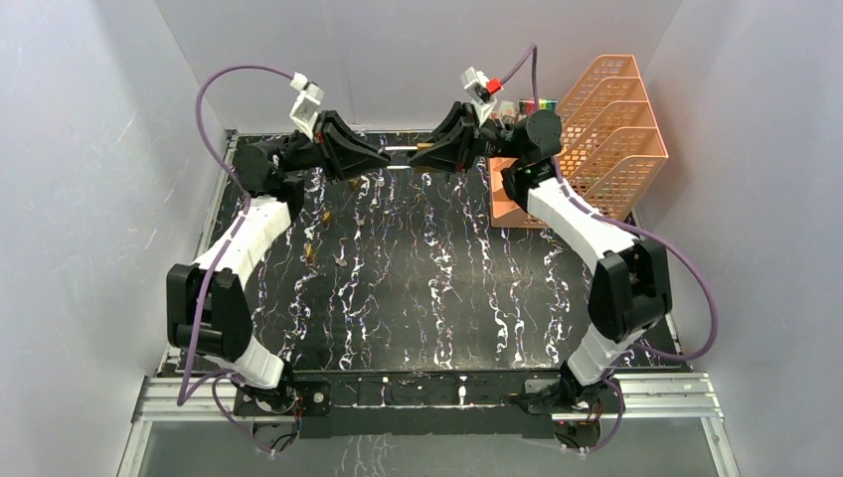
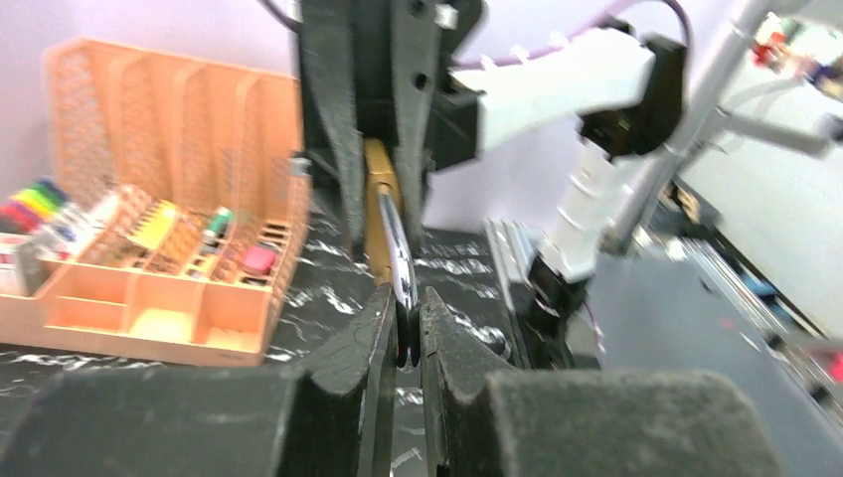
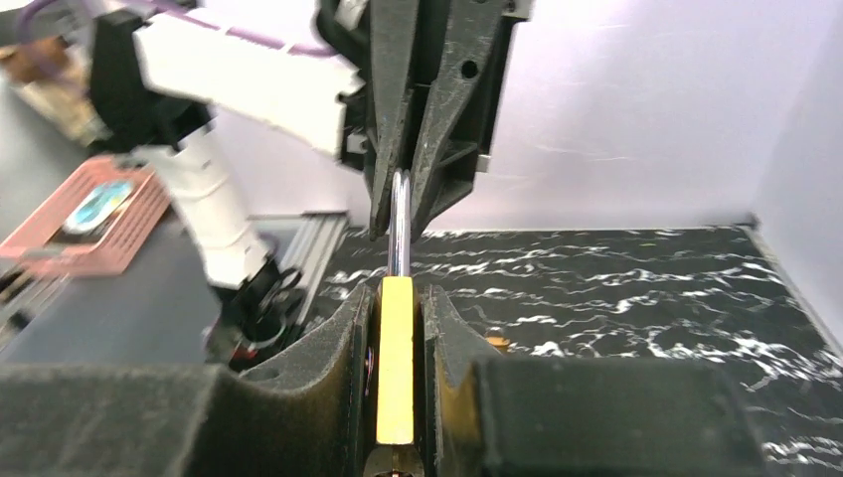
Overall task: Lock with the key
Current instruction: Lock the lock.
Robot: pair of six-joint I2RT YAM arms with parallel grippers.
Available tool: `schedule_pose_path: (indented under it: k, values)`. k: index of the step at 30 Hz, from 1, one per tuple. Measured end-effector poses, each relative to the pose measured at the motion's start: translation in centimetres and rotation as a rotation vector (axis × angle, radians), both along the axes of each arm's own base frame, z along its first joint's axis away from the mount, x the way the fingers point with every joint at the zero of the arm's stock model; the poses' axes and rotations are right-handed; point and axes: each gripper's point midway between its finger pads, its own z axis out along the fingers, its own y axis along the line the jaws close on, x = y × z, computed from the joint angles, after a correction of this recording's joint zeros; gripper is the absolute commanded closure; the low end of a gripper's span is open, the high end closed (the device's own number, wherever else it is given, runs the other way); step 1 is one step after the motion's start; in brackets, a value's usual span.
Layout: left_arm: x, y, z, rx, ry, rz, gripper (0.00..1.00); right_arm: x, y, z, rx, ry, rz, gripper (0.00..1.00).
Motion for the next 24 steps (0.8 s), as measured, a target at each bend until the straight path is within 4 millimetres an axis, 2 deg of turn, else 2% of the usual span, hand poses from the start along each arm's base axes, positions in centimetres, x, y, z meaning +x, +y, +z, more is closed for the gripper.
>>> schedule_pose_path:
  k: [5, 10, 14, 18, 24]
  values:
    - [2.2, 0.4, 1.8, -0.104, -0.004, 0.176, 1.0, 0.8, 0.3, 0.9, 0.053, 0.011, -0.191, 1.0]
    - [3.5, 0.3, 1.9, -0.129, 0.002, 0.246, 1.0, 1.2, 0.1, 0.5, 0.08, 0.027, -0.294, 0.88]
    - [4.2, 0.2, 1.1, -0.115, 0.024, 0.267, 1.0, 1.7, 0.1, -0.5, 0.08, 0.053, -0.326, 0.72]
    - [4.8, 0.1, 0.5, -0.094, 0.029, 0.293, 1.0, 1.8, 0.1, -1.1, 0.072, 0.063, -0.338, 0.62]
    - [6.0, 0.0, -0.7, -0.007, 0.042, 0.367, 1.0, 1.0, 0.2, -3.1, 0.028, 0.077, -0.33, 0.34]
